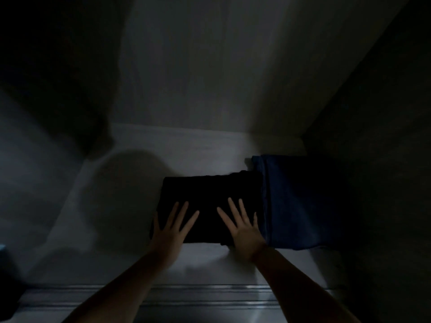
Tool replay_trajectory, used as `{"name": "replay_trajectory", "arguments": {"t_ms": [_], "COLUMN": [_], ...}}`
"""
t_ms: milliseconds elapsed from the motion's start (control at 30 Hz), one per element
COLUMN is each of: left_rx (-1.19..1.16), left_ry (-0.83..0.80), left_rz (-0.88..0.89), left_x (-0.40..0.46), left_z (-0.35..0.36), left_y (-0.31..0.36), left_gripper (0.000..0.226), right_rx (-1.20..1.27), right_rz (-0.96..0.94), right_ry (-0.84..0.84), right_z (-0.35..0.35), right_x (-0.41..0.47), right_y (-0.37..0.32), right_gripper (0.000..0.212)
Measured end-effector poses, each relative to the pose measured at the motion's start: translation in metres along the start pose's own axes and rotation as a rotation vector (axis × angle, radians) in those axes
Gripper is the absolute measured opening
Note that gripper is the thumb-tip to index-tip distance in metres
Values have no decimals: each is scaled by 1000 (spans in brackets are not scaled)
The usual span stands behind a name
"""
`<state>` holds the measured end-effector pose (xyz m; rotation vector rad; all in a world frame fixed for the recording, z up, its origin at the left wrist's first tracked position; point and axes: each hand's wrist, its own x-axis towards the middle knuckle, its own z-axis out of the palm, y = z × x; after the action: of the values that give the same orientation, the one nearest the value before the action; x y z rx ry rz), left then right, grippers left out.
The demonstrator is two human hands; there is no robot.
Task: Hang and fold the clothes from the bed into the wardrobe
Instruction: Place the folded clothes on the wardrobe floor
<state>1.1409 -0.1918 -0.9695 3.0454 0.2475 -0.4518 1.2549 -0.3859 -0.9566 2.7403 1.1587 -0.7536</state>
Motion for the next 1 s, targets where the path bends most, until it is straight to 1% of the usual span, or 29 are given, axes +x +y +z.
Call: {"name": "replay_trajectory", "arguments": {"t_ms": [67,133,167,233,300,467,567,667,800,867,1000], "left_rx": [-13,-40,-19,-4,4,41,25,-70,-155,-177,-179], "left_ry": [-46,-45,-65,-137,-121,-4,1,-12,-13,-5,31], "left_rz": [4,-7,15,64,88,154,136,81,49,43,38], "left_x": [2,5,4,-4,-14,-41,-62,-85,-110,-122,-142], "left_z": [-3,-8,-12,-36,-71,-199,-277,-351,-433,-472,-530], "left_y": [1,-2,-4,-8,-9,-2,8,23,42,53,64], "left_gripper": [142,121,110,96,87,77,66,49,43,39,23], "right_rx": [-8,-16,-23,-23,-5,88,79,54,72,86,128], "right_rz": [-5,7,9,0,-4,10,27,81,127,155,184], "right_ry": [-58,-129,-172,-258,-275,-224,-170,-151,-68,-16,126], "right_z": [-8,-18,-26,-54,-86,-191,-257,-321,-391,-422,-469], "right_x": [2,2,1,-10,-27,-85,-119,-152,-195,-220,-263], "right_y": [0,-3,-3,-8,-14,-29,-41,-59,-76,-80,-84], "right_gripper": [102,96,94,90,86,75,65,51,36,33,34]}}
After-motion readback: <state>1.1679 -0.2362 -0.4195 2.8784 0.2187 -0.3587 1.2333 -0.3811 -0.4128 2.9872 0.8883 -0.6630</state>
